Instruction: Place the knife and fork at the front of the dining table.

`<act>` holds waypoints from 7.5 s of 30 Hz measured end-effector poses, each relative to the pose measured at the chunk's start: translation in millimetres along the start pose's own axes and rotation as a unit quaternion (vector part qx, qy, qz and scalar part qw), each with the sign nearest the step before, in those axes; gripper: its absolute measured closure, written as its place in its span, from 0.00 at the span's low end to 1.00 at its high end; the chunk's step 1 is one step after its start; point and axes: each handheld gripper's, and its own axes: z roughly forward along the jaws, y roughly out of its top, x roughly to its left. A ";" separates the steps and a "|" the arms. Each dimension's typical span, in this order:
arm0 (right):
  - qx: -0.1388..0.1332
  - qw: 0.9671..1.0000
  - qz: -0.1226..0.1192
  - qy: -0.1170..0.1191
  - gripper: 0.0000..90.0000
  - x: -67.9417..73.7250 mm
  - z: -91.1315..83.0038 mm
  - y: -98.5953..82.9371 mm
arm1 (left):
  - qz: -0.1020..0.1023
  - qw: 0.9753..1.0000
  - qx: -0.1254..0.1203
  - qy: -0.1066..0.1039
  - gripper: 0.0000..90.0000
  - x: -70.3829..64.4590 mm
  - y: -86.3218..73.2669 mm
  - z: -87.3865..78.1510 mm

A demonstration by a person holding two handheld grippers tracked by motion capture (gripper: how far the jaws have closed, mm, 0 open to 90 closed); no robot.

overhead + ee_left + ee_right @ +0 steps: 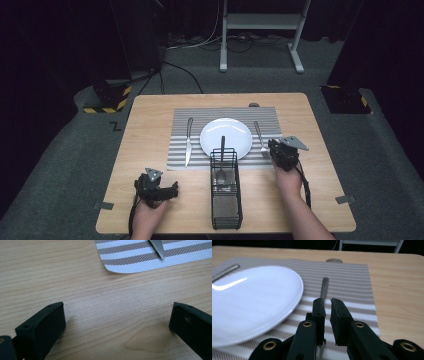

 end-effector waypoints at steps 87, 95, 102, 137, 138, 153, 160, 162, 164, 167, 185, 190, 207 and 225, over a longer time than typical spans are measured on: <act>-0.120 0.962 -0.071 0.236 0.97 139.4 -52.8 57.1 | -0.001 1.000 -0.001 -0.003 0.01 0.3 -0.2 -0.2; -0.152 0.953 -0.081 0.248 0.98 141.8 -69.9 58.1 | 0.000 1.000 -0.001 -0.004 0.01 0.4 -0.2 -0.1; -0.183 0.948 -0.072 0.250 0.98 140.6 -88.5 67.6 | -0.001 1.000 -0.001 -0.004 0.01 0.4 -0.2 -0.1; -0.290 0.942 -0.036 0.163 0.98 62.1 -164.6 97.9 | 0.001 1.000 0.000 -0.004 0.01 0.4 -0.1 0.0; -0.287 0.944 -0.033 0.160 0.98 59.0 -163.6 95.8 | 0.001 1.000 0.000 -0.004 0.01 0.4 -0.1 0.0; -0.245 0.963 -0.020 0.111 0.98 7.4 -137.2 61.4 | 0.001 1.000 0.000 -0.001 0.01 0.0 -0.1 -0.1; -0.216 0.973 -0.020 0.079 0.98 -10.8 -111.1 53.7 | 0.000 1.000 0.000 0.000 0.01 -0.2 -0.2 -0.1; -0.210 0.974 -0.021 0.082 0.98 -15.0 -102.1 53.3 | 0.000 1.000 0.000 0.000 0.01 -0.2 -0.2 -0.2; -0.201 0.976 -0.022 0.076 0.98 -17.6 -92.8 53.6 | 0.000 1.000 0.000 0.000 0.01 -0.2 -0.2 -0.2; -0.192 0.979 -0.026 0.066 0.98 -19.1 -79.9 54.8 | 0.000 1.000 0.000 -0.001 0.01 -0.3 -0.2 -0.2; -0.142 0.989 -0.017 0.047 0.98 -30.5 -25.3 55.1 | -0.001 1.000 0.000 0.000 0.01 -0.5 -0.5 -0.4; -0.135 0.990 -0.012 0.045 0.98 -31.1 -7.3 60.1 | -0.001 1.000 -0.001 0.000 0.01 -0.7 -0.6 -0.5; -0.079 0.996 0.022 0.017 0.95 -51.8 66.2 61.8 | -0.004 1.000 -0.002 -0.001 0.01 -1.1 -0.9 -0.6; -0.026 0.999 0.024 0.020 0.94 -46.0 98.6 50.4 | -0.003 1.000 -0.001 -0.003 0.01 -0.5 -0.8 -0.7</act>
